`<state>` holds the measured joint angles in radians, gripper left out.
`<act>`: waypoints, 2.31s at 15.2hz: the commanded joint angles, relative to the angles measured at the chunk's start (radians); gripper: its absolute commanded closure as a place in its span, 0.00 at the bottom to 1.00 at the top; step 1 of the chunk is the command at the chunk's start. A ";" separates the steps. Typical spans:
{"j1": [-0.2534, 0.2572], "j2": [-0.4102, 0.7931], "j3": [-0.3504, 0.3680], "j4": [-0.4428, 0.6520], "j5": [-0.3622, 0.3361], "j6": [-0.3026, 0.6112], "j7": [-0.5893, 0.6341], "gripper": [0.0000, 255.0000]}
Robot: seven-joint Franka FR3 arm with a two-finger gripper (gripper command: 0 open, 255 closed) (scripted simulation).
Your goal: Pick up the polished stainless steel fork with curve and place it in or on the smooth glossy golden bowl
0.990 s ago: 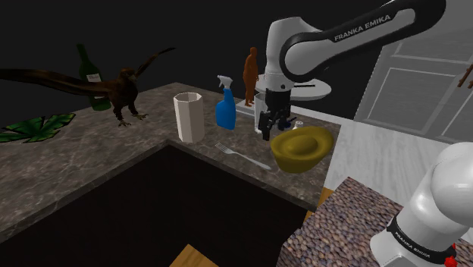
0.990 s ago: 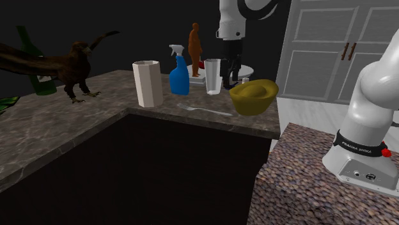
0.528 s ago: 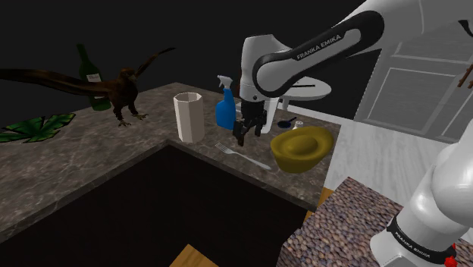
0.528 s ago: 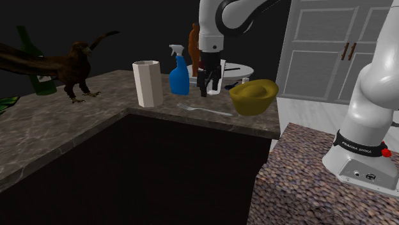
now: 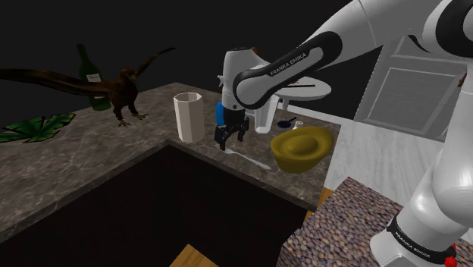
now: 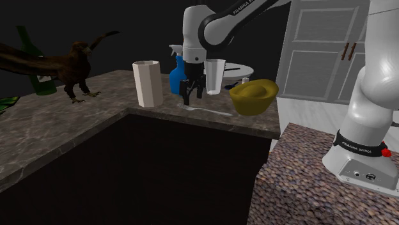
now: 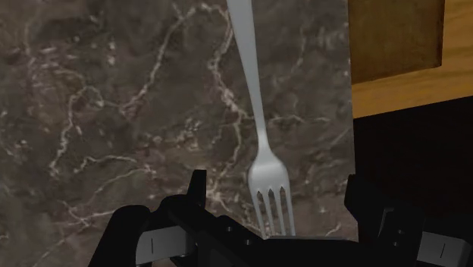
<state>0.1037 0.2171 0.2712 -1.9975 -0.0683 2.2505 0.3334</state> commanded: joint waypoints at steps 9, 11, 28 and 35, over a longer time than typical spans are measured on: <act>0.005 0.045 -0.005 -0.020 -0.018 0.065 0.012 0.00; 0.005 0.045 -0.005 -0.020 -0.018 0.065 0.012 0.00; 0.000 0.001 0.000 0.008 0.000 -0.005 0.001 1.00; -0.003 -0.042 0.004 0.052 0.017 -0.090 -0.010 1.00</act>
<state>0.1019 0.1875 0.2747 -1.9458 -0.0559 2.1723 0.3260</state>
